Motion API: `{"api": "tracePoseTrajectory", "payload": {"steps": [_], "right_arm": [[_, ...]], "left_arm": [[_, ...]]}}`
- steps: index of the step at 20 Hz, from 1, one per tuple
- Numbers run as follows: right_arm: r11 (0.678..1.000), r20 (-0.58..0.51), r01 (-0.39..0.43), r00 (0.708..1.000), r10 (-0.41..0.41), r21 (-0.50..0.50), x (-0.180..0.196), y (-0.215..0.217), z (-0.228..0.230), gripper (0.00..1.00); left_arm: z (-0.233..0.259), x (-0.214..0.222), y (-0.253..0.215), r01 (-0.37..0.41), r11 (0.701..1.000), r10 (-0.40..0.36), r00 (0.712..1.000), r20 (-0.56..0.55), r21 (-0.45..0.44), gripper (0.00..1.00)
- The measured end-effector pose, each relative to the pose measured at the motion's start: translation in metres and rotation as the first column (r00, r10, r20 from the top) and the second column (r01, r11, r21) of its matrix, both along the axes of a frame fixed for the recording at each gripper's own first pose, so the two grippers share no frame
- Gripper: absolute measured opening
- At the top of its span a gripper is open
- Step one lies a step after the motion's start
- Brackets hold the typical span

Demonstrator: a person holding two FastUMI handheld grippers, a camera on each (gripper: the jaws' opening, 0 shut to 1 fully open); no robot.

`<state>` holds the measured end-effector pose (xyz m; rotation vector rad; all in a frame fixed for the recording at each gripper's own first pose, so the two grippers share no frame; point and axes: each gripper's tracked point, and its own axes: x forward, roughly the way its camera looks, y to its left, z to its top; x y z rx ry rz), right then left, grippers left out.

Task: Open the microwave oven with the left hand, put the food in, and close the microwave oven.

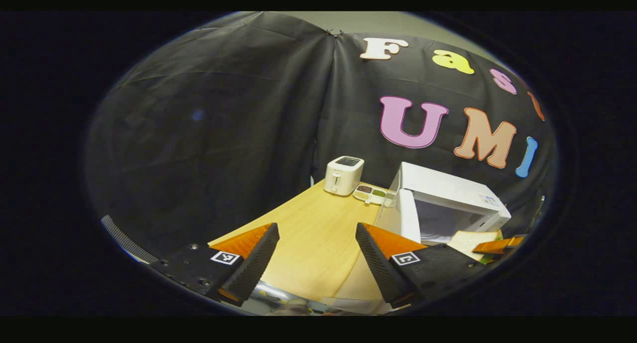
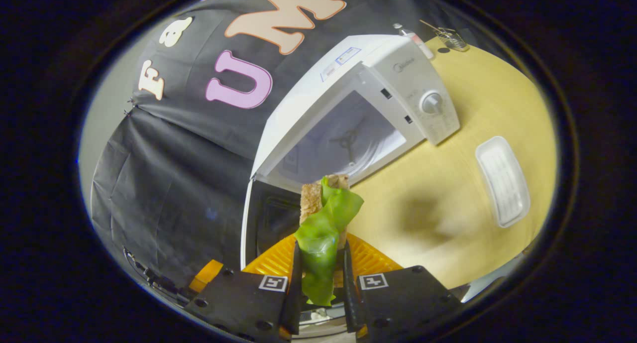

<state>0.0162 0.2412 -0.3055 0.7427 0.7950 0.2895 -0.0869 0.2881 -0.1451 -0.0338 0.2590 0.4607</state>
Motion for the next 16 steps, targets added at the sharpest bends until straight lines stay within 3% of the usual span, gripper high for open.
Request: {"api": "tracePoseTrajectory", "payload": {"steps": [4,9,13,14,15,16], "right_arm": [[0.997,0.037,0.069,0.997,-0.07,0.038,0.044,0.02,-0.02,0.38],[0.994,0.059,0.107,0.993,-0.107,-0.008,0.098,0.03,-0.053,0.37],[0.984,0.149,0.153,0.979,-0.138,-0.089,0.141,0.028,-0.063,0.37],[0.981,0.161,0.161,0.977,-0.143,-0.106,0.151,0.028,-0.067,0.3],[0.978,0.167,0.171,0.975,-0.149,-0.122,0.158,0.027,-0.07,0.37],[0.975,0.177,0.174,0.973,-0.148,-0.138,0.165,0.026,-0.073,0.37]], "left_arm": [[0.005,-0.001,0.003,0.001,0.999,-0.001,1.0,0.0,0.033,0.95],[-0.004,-0.005,0.001,-0.01,1.0,0.01,1.0,-0.01,-0.003,0.95],[-0.009,-0.01,0.006,-0.039,0.999,0.038,0.999,-0.021,-0.018,0.91],[-0.008,-0.011,0.007,-0.048,0.999,0.047,0.999,-0.021,-0.017,0.91],[-0.009,-0.013,0.008,-0.056,0.998,0.056,0.998,-0.021,-0.016,0.95],[-0.009,-0.016,0.01,-0.065,0.998,0.065,0.998,-0.019,-0.013,0.95]]}}
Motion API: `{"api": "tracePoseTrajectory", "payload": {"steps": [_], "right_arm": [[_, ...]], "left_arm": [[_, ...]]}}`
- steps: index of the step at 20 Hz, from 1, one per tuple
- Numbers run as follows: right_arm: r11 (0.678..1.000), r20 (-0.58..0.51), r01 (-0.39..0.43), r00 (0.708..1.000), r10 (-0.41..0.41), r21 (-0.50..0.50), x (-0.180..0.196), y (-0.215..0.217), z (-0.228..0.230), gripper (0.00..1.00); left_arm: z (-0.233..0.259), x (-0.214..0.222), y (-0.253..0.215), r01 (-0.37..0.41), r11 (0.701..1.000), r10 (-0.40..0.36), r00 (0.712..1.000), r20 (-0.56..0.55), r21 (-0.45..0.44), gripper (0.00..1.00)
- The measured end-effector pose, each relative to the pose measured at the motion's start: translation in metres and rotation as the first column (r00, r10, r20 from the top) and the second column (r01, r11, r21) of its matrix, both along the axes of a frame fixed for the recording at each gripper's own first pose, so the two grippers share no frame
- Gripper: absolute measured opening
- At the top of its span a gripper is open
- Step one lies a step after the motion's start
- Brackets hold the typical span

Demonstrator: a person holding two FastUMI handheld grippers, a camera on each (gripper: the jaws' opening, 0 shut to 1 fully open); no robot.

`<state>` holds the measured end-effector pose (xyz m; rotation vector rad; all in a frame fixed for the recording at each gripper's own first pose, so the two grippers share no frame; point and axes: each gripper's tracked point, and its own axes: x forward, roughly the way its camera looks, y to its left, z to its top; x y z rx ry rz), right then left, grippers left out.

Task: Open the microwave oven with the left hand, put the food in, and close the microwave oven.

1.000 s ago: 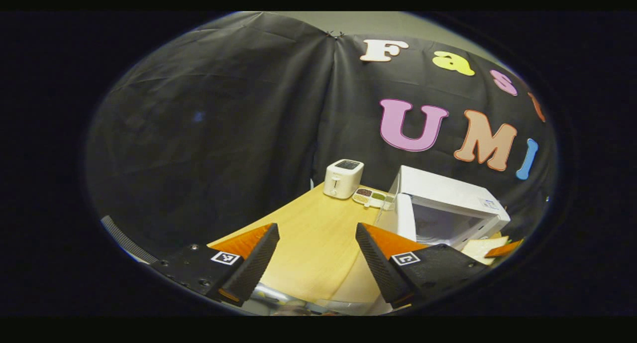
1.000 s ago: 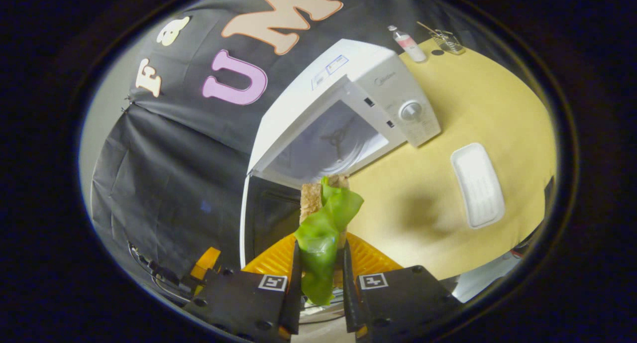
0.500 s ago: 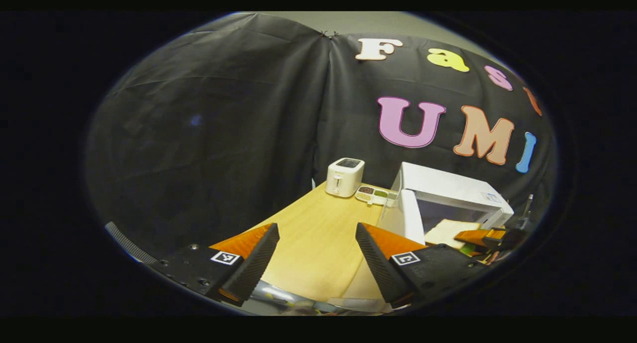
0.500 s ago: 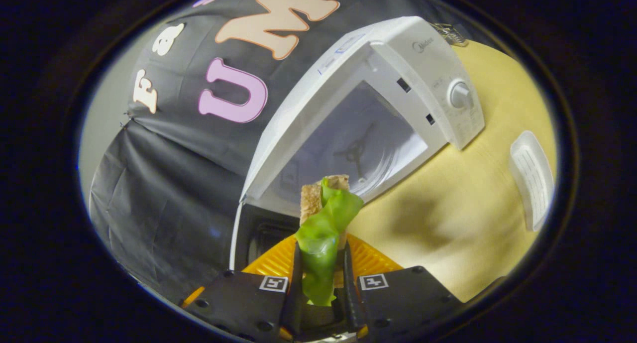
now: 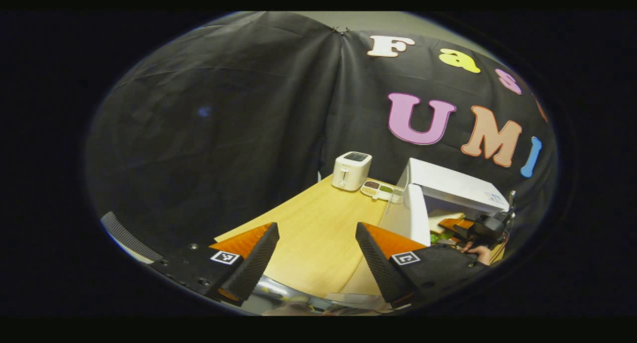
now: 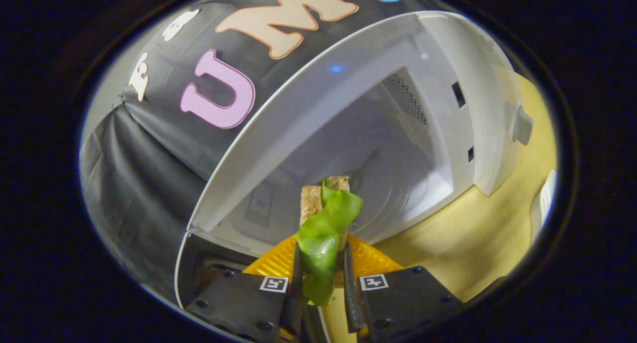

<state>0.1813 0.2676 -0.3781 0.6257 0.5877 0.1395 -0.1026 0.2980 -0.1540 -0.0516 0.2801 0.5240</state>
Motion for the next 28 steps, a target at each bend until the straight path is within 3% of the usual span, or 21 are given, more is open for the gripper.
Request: {"api": "tracePoseTrajectory", "payload": {"steps": [2,3,4,6,8,9,10,13,16,17,18,20,24,25,26,28], "right_arm": [[0.999,0.035,0.02,0.999,-0.019,-0.027,0.013,-0.003,0.0,0.37],[0.998,0.052,0.028,0.998,-0.026,-0.048,0.019,-0.004,-0.002,0.29],[0.997,0.058,0.035,0.998,-0.031,-0.074,0.022,-0.007,-0.004,0.37],[0.995,0.07,0.049,0.997,-0.043,-0.091,0.026,-0.007,-0.006,0.37],[0.991,0.086,0.067,0.995,-0.057,-0.112,0.03,-0.007,-0.009,0.37],[0.988,0.095,0.082,0.993,-0.07,-0.131,0.033,-0.007,-0.011,0.3],[0.985,0.102,0.092,0.992,-0.078,-0.147,0.037,-0.008,-0.013,0.39],[0.974,0.126,0.133,0.986,-0.111,-0.185,0.048,-0.011,-0.013,0.39],[0.953,0.144,0.16,0.981,-0.126,-0.256,0.056,-0.02,-0.016,0.5],[0.945,0.143,0.168,0.981,-0.132,-0.28,0.058,-0.023,-0.016,0.57],[0.939,0.138,0.178,0.98,-0.143,-0.294,0.058,-0.028,-0.017,0.71],[0.924,0.128,0.196,0.978,-0.162,-0.327,0.059,-0.041,-0.021,0.65],[0.909,0.128,0.199,0.978,-0.162,-0.366,0.05,-0.058,-0.016,0.89],[0.904,0.149,0.206,0.976,-0.161,-0.375,0.047,-0.061,-0.009,0.89],[0.9,0.165,0.212,0.973,-0.159,-0.382,0.042,-0.064,-0.001,0.99],[0.89,0.152,0.214,0.974,-0.166,-0.403,0.027,-0.073,0.007,0.99]], "left_arm": [[0.002,-0.002,0.002,-0.013,1.0,0.013,1.0,0.007,0.006,0.9],[0.001,-0.003,0.003,-0.018,1.0,0.018,1.0,0.008,0.008,0.95],[0.001,-0.002,0.003,-0.021,1.0,0.021,1.0,0.008,0.006,0.9],[0.0,0.0,0.0,-0.021,1.0,0.021,1.0,0.009,-0.004,0.95],[-0.002,0.001,0.0,-0.022,1.0,0.022,1.0,0.01,-0.01,0.91],[-0.001,0.002,0.0,-0.023,1.0,0.023,1.0,0.01,-0.01,0.95],[-0.002,0.0,0.0,-0.024,1.0,0.024,1.0,0.011,-0.009,0.95],[-0.004,0.001,0.0,-0.021,1.0,0.021,1.0,0.005,-0.01,0.95],[-0.006,0.001,0.001,-0.015,1.0,0.015,1.0,-0.001,-0.017,0.95],[-0.007,0.001,0.001,-0.014,1.0,0.014,1.0,-0.003,-0.018,0.95],[-0.005,0.001,0.001,-0.012,1.0,0.012,1.0,-0.002,-0.016,0.95],[-0.005,0.002,0.001,-0.006,1.0,0.006,1.0,-0.001,-0.016,0.95],[-0.005,0.005,0.002,0.022,1.0,-0.022,1.0,-0.008,-0.006,0.95],[-0.002,0.006,0.003,0.031,0.999,-0.031,0.999,-0.007,0.007,0.95],[0.0,0.007,0.005,0.038,0.999,-0.038,0.999,-0.006,0.02,0.95],[0.001,0.009,0.003,0.069,0.997,-0.068,0.998,-0.01,0.027,0.95]]}}
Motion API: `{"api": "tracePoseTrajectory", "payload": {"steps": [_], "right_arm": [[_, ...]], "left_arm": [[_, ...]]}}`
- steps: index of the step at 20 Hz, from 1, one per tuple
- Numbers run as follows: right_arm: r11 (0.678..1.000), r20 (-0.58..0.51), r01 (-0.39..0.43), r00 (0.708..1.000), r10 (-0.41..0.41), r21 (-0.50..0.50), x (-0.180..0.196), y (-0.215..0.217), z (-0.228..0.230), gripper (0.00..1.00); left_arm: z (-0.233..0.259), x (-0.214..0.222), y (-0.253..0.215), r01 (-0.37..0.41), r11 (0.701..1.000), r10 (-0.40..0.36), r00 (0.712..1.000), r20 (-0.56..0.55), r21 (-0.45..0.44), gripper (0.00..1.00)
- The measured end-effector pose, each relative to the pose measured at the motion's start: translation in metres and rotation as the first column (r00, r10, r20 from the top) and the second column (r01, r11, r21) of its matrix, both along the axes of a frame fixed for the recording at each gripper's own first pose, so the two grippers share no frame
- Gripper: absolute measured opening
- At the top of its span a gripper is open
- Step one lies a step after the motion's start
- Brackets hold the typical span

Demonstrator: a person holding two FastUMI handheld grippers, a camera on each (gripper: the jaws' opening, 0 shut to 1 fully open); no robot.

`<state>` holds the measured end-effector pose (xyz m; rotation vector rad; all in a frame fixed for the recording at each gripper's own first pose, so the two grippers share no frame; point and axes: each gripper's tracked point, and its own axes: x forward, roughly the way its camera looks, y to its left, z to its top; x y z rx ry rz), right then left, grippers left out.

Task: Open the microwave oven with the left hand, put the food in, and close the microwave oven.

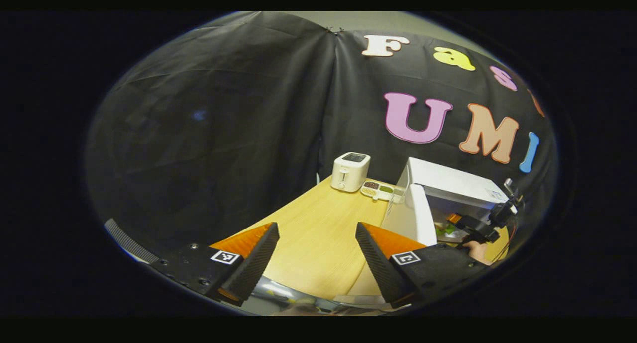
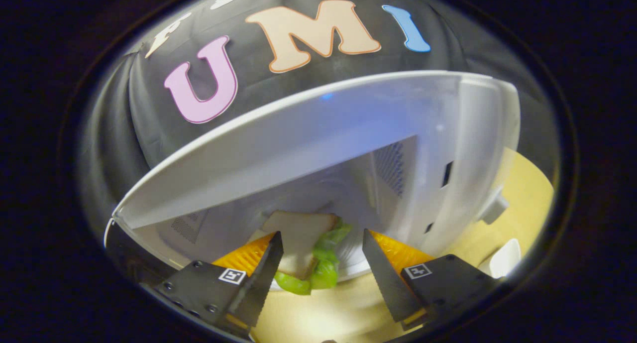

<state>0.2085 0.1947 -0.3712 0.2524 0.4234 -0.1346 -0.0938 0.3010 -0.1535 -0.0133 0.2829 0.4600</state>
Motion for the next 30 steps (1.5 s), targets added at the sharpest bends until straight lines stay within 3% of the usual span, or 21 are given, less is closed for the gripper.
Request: {"api": "tracePoseTrajectory", "payload": {"steps": [8,10,11,14,19,20,21,22,23,30], "right_arm": [[0.997,0.076,0.043,0.996,-0.038,-0.06,-0.079,-0.032,0.063,1.0],[0.995,0.096,0.074,0.993,-0.068,-0.068,-0.102,-0.04,0.081,1.0],[0.993,0.108,0.089,0.991,-0.08,-0.08,-0.113,-0.044,0.088,1.0],[0.987,0.143,0.113,0.985,-0.096,-0.116,-0.146,-0.051,0.111,1.0],[0.968,0.179,0.174,0.974,-0.141,-0.183,-0.199,-0.065,0.14,0.99],[0.96,0.184,0.186,0.972,-0.148,-0.211,-0.209,-0.069,0.145,1.0],[0.954,0.188,0.194,0.97,-0.152,-0.231,-0.216,-0.071,0.15,1.0],[0.949,0.191,0.2,0.969,-0.156,-0.242,-0.223,-0.072,0.154,0.92],[0.946,0.194,0.211,0.967,-0.165,-0.247,-0.23,-0.073,0.157,0.92],[0.919,0.2,0.305,0.945,-0.26,-0.25,-0.258,-0.096,0.173,0.92]], "left_arm": [[-0.011,0.01,-0.018,0.187,0.982,-0.187,0.981,-0.046,-0.006,0.85],[-0.008,0.011,-0.023,0.243,0.97,-0.242,0.969,-0.054,0.021,0.74],[-0.007,0.011,-0.026,0.272,0.962,-0.27,0.961,-0.057,0.029,0.75],[-0.014,0.013,-0.033,0.349,0.937,-0.346,0.935,-0.081,0.019,0.65],[-0.026,0.01,-0.047,0.462,0.887,-0.461,0.88,-0.115,-0.013,0.37],[-0.028,0.009,-0.049,0.478,0.878,-0.477,0.871,-0.121,-0.021,0.38],[-0.032,0.007,-0.052,0.493,0.87,-0.492,0.86,-0.134,-0.031,0.18],[-0.035,0.005,-0.056,0.511,0.859,-0.511,0.847,-0.146,-0.036,0.11],[-0.038,0.003,-0.056,0.528,0.849,-0.526,0.836,-0.155,-0.033,0.0],[-0.062,-0.012,-0.069,0.607,0.792,-0.605,0.763,-0.228,-0.073,0.0]]}}
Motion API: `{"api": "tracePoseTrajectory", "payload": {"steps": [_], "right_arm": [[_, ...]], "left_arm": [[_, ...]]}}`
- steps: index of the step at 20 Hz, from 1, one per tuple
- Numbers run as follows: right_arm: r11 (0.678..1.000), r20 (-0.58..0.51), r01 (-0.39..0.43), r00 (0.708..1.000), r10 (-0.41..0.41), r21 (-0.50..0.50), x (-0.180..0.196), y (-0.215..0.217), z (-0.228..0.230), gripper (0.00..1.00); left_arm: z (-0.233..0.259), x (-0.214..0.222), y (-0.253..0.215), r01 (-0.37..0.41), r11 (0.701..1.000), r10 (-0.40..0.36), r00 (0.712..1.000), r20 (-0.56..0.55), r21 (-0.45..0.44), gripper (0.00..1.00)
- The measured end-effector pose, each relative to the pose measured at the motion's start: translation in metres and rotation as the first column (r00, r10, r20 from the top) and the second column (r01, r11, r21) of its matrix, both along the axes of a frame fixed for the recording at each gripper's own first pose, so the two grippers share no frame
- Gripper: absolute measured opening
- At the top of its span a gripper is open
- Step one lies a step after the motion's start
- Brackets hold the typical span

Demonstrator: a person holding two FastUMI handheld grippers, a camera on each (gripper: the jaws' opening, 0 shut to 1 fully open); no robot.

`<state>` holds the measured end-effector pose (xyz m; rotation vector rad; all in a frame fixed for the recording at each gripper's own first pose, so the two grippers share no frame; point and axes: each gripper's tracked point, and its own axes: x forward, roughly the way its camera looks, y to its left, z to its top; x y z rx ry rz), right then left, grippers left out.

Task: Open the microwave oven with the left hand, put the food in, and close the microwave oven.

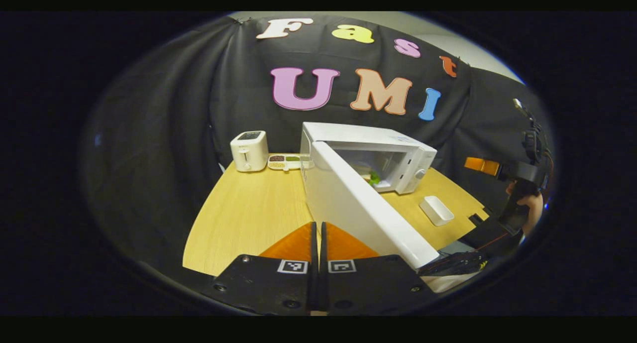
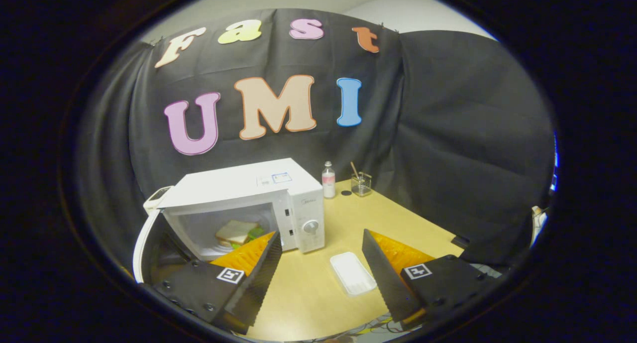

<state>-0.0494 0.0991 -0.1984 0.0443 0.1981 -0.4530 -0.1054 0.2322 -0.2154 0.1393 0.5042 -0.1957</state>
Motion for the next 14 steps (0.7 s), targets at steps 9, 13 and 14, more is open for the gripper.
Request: {"api": "tracePoseTrajectory", "payload": {"steps": [9,13,14], "right_arm": [[0.999,0.022,0.049,0.999,-0.049,0.017,-0.006,-0.039,0.016,0.92],[0.999,0.018,0.046,0.999,-0.046,0.026,0.0,-0.064,0.017,0.92],[0.999,0.014,0.041,0.999,-0.042,0.027,0.004,-0.071,0.016,0.92]], "left_arm": [[-0.007,0.009,-0.03,0.051,0.998,-0.051,0.999,-0.01,0.024,0.0],[-0.005,0.017,-0.042,0.022,0.999,-0.022,1.0,0.009,0.047,0.03],[-0.004,0.02,-0.046,0.014,0.999,-0.015,1.0,0.014,0.049,0.03]]}}
